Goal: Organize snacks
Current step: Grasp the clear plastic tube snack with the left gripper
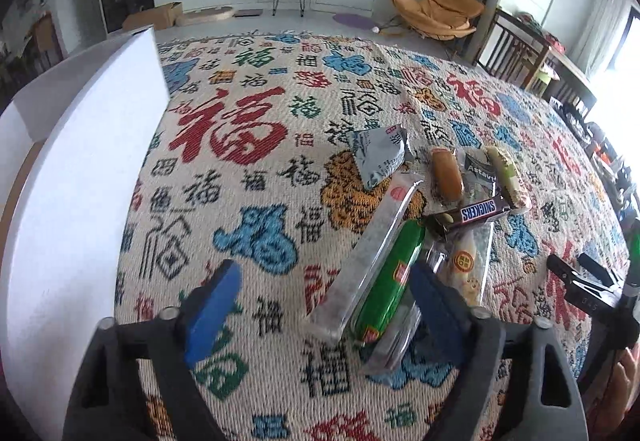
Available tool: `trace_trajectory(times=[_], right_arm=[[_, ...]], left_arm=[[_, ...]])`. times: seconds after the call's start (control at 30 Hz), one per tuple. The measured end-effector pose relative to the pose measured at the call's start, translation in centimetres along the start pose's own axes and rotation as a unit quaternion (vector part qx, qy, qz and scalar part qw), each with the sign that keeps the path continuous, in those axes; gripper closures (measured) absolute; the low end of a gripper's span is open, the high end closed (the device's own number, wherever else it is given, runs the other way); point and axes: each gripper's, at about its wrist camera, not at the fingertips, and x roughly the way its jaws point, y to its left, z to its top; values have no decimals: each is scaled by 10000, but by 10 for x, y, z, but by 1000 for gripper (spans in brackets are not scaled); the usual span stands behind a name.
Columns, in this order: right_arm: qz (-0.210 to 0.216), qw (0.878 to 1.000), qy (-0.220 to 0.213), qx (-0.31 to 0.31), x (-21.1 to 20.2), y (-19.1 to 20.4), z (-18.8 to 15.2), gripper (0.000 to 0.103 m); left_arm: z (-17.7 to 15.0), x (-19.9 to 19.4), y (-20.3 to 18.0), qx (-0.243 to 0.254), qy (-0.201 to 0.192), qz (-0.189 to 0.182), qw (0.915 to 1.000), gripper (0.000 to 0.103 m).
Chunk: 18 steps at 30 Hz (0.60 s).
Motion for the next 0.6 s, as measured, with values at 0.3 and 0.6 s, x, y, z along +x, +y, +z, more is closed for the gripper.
trace_trajectory(times=[0.3, 0.6], right_arm=[[-1, 10000, 0, 1, 0, 0, 0, 0], [-2, 10000, 2, 2, 0, 0, 0, 0]], left_arm=[[16, 48, -22, 458, 280, 212, 9983, 52], [-15, 25, -22, 457, 107, 395, 9981, 83]])
